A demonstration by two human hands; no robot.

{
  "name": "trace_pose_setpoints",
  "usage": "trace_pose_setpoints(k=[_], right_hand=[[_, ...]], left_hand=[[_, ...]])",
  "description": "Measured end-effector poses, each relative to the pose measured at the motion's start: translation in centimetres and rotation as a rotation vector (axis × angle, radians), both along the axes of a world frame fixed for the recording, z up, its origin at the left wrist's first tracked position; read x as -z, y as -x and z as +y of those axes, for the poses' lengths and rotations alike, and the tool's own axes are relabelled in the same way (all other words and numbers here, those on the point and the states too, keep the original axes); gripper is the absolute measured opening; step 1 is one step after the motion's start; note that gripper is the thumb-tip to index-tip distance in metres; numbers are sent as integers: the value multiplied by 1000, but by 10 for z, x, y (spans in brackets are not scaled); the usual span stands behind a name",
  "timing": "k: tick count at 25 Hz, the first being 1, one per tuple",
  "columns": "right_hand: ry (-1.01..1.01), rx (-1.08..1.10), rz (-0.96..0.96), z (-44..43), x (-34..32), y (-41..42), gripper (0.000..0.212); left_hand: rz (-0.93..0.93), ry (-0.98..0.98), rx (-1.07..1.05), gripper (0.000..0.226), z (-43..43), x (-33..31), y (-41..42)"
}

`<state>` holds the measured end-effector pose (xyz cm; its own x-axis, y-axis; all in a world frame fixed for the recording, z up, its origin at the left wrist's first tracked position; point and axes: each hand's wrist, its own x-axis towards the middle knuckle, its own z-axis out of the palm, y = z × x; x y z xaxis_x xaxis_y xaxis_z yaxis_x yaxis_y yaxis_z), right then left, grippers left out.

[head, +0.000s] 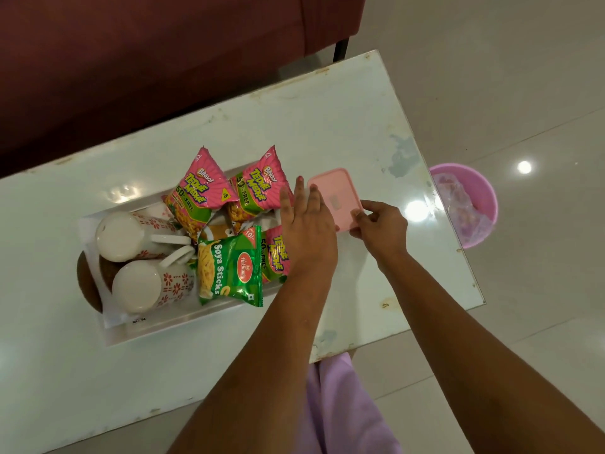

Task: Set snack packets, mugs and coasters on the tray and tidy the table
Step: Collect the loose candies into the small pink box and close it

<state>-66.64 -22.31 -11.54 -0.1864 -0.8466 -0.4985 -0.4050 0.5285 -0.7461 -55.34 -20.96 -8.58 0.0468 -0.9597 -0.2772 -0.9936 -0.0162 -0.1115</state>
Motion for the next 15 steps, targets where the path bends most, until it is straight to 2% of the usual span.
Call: trace_pose_setpoints(k=[5, 12, 15], right_hand=[[-3, -27, 1, 4, -1, -15, 29], [-83, -22, 31, -1, 3, -14, 31], [-113, -121, 115, -2, -2, -13, 39]], left_hand=[[-121, -33, -7, 60, 2, -3, -8], [-101, -29, -6, 60, 5, -2, -10], [-73, 70, 31, 63, 14, -5, -15]])
